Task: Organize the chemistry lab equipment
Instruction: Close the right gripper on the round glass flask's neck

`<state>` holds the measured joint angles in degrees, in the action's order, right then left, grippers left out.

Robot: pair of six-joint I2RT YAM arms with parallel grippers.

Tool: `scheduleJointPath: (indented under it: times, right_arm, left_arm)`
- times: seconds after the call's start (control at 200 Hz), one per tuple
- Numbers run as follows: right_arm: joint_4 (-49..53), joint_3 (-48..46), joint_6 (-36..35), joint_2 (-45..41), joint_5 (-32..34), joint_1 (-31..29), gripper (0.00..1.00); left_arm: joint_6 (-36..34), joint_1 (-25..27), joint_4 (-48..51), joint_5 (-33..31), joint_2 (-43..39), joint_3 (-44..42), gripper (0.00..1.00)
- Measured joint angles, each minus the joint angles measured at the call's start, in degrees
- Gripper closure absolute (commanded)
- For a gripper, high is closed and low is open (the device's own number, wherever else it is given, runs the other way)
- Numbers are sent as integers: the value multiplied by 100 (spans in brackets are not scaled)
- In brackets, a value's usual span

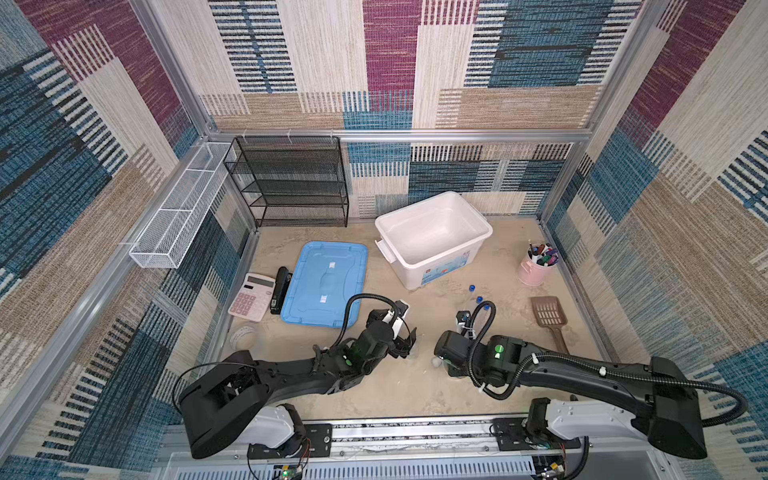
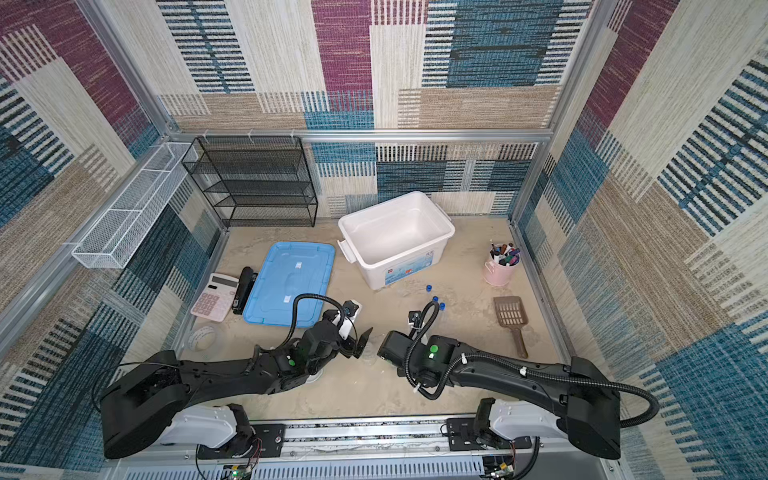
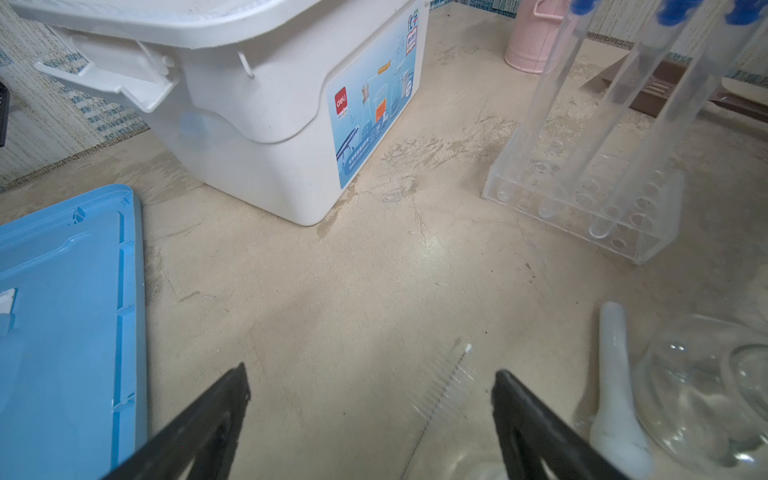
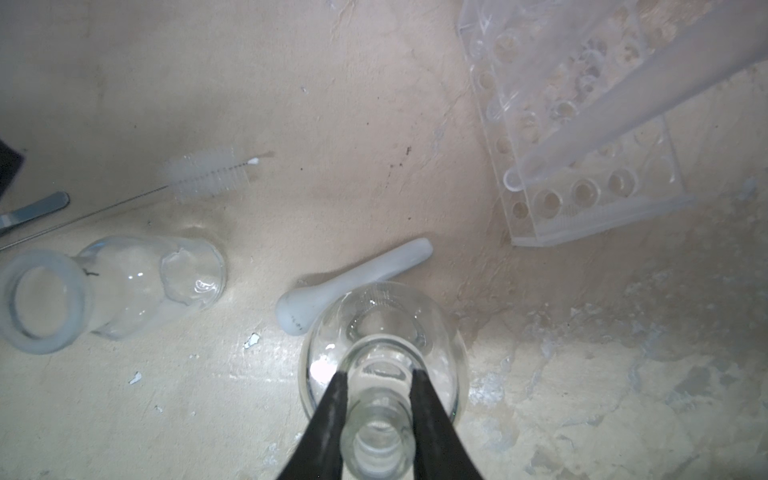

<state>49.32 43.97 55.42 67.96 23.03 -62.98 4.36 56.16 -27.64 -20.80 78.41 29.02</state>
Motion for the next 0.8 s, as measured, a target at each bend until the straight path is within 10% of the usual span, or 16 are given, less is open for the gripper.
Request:
scheduleJointPath:
  times: [0.801]
  right_arm:
    - [208, 393, -170, -83, -26, 7, 83]
  left_arm:
    - [0, 0, 0, -7, 22, 2, 6]
